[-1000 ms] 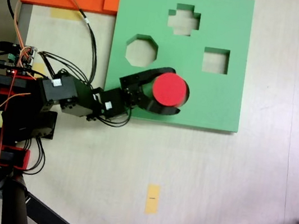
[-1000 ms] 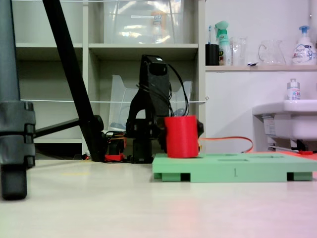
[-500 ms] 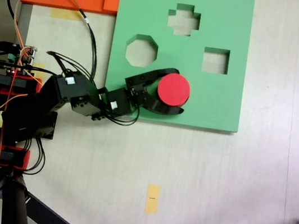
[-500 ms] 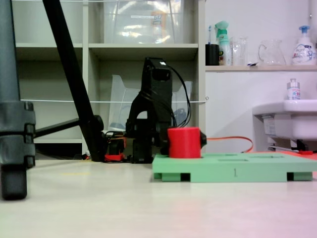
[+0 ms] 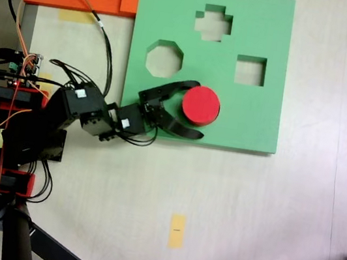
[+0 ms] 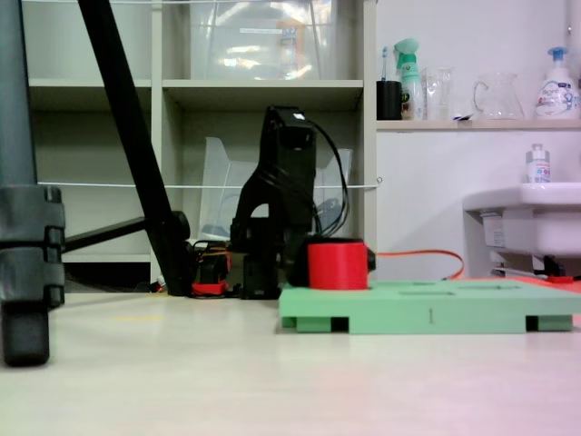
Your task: Put the cylinder block into the corresponding hole
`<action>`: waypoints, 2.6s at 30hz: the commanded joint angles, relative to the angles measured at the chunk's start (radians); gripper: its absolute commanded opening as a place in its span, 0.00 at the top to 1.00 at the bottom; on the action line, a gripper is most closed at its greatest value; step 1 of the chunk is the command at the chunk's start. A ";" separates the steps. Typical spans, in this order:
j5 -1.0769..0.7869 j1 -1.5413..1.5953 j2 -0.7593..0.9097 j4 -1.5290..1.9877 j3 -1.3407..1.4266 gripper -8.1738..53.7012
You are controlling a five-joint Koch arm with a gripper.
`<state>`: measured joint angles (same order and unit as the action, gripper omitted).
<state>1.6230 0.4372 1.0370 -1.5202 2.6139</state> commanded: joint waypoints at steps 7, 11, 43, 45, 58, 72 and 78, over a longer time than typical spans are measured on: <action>-0.094 -0.097 0.653 0.210 0.179 0.03; -0.299 -0.213 1.023 0.750 0.169 0.12; -1.647 -0.558 1.210 1.408 0.518 0.32; -1.646 -0.568 1.210 1.408 0.518 0.32; -1.646 -0.571 1.210 1.408 0.518 0.32; -1.644 -0.387 1.269 1.494 0.518 0.32; -1.646 -0.417 1.272 1.496 0.520 0.32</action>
<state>-0.0153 0.0199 2.2427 -0.0430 3.0603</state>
